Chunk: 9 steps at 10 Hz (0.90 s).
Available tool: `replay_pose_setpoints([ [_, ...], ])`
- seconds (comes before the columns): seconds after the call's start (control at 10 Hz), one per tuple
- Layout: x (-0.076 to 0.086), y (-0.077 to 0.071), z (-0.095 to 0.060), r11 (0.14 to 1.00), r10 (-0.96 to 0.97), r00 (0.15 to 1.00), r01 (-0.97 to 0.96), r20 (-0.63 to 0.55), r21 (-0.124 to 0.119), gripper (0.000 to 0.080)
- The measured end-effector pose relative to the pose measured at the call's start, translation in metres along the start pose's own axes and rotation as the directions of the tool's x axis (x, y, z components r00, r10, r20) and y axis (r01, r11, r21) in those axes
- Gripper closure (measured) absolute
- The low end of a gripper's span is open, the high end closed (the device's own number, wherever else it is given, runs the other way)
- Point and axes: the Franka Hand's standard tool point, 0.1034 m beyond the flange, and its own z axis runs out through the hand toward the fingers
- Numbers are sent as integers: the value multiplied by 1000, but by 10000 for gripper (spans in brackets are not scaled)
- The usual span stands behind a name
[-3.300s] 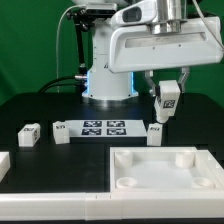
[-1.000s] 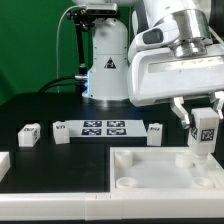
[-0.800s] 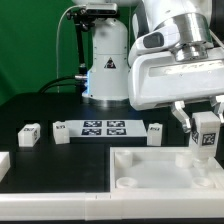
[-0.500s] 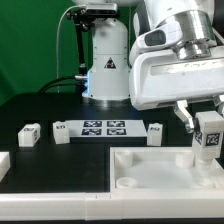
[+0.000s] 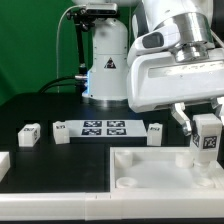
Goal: Assemble one leg
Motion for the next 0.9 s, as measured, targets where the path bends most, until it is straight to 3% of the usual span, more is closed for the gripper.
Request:
replay_pose_setpoints([
  [0.4, 4, 0, 6, 1000, 3, 1000, -3, -4, 1, 506],
  [0.9, -12, 6, 19, 1000, 11, 1000, -11, -13, -4, 506],
])
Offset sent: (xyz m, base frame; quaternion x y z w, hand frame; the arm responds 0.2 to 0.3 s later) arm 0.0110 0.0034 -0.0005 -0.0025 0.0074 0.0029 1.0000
